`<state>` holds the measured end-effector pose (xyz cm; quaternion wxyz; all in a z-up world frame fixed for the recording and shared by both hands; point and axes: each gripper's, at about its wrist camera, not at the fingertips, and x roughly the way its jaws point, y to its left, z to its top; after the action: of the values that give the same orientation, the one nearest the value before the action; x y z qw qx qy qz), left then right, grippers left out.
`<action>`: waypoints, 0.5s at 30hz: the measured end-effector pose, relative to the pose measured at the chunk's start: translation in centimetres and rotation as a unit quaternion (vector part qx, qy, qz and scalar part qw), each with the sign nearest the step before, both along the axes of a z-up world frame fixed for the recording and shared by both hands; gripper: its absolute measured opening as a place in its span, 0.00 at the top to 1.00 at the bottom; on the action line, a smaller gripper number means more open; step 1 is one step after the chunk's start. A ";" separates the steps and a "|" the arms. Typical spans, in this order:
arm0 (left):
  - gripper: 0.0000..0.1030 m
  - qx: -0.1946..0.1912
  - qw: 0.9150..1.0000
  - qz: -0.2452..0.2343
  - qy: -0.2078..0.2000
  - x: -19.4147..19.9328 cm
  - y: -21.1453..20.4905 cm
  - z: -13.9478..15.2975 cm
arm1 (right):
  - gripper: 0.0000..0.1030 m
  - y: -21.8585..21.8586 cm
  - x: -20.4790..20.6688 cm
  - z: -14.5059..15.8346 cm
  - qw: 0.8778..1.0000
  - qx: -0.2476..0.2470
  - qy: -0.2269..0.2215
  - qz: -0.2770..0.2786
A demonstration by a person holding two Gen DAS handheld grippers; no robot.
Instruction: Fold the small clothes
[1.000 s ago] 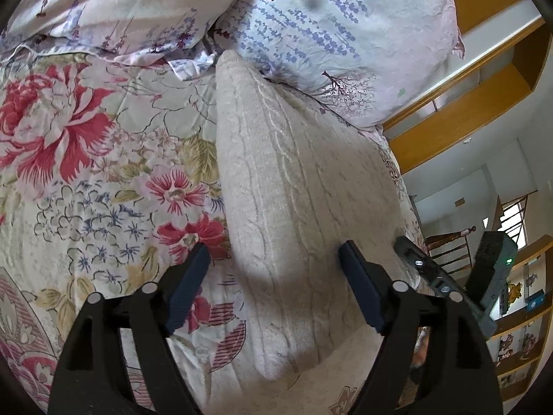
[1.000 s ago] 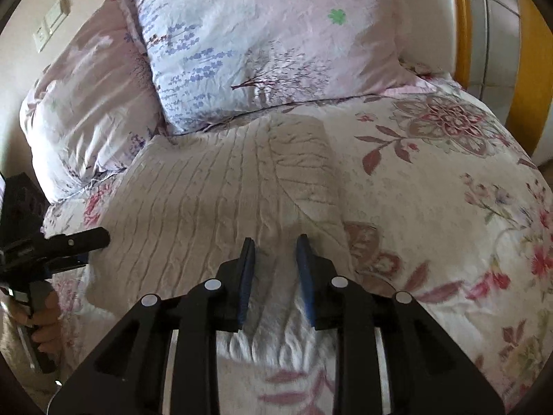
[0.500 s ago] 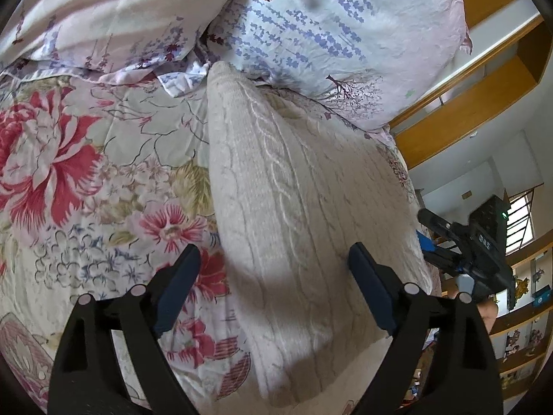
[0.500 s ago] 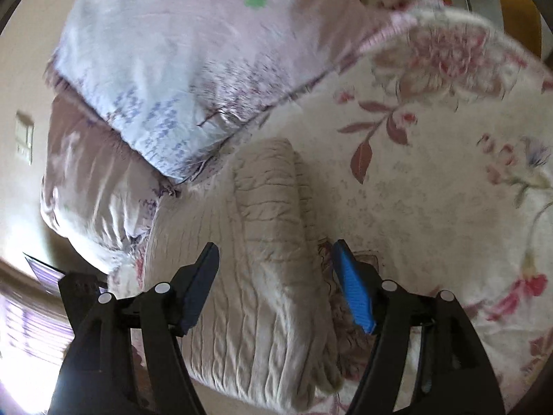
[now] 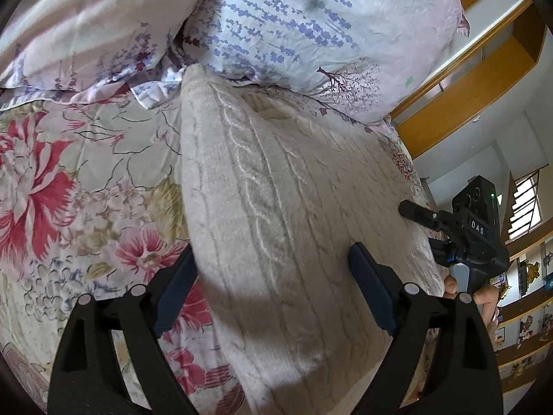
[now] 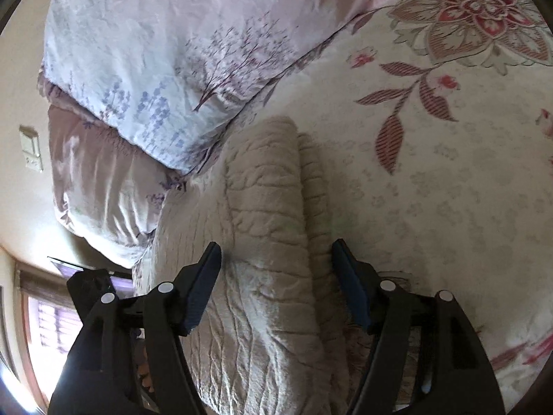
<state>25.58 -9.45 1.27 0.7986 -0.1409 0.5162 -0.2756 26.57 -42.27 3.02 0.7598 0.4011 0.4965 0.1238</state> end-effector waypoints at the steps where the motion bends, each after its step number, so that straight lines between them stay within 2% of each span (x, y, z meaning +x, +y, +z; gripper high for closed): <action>1: 0.15 0.001 1.000 -0.001 0.000 0.1 -0.1 -0.1 | 0.38 0.2 0.0 0.1 1.000 -0.005 -0.003 0.004; 8: 0.15 0.001 1.000 -0.001 -0.003 0.5 -0.6 -0.1 | 0.48 0.3 0.2 -0.5 1.000 0.010 -0.009 0.020; 10: 0.16 -0.005 1.000 0.002 -0.001 0.8 -0.9 -0.3 | 0.56 0.5 0.3 -0.7 1.000 0.014 -0.012 0.023; 13: 0.28 -0.025 1.000 0.012 0.011 1.2 -0.6 -0.4 | 0.66 0.7 0.2 -0.7 0.999 0.024 -0.020 0.029; 15: 0.45 -0.039 0.999 0.020 0.013 1.4 -0.2 -0.4 | 0.68 0.8 -0.1 -0.4 0.999 0.025 -0.027 0.028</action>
<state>26.99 -9.68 0.91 0.7913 -0.1855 0.5125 -0.2773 26.50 -41.44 2.61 0.7591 0.4022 0.4835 0.1680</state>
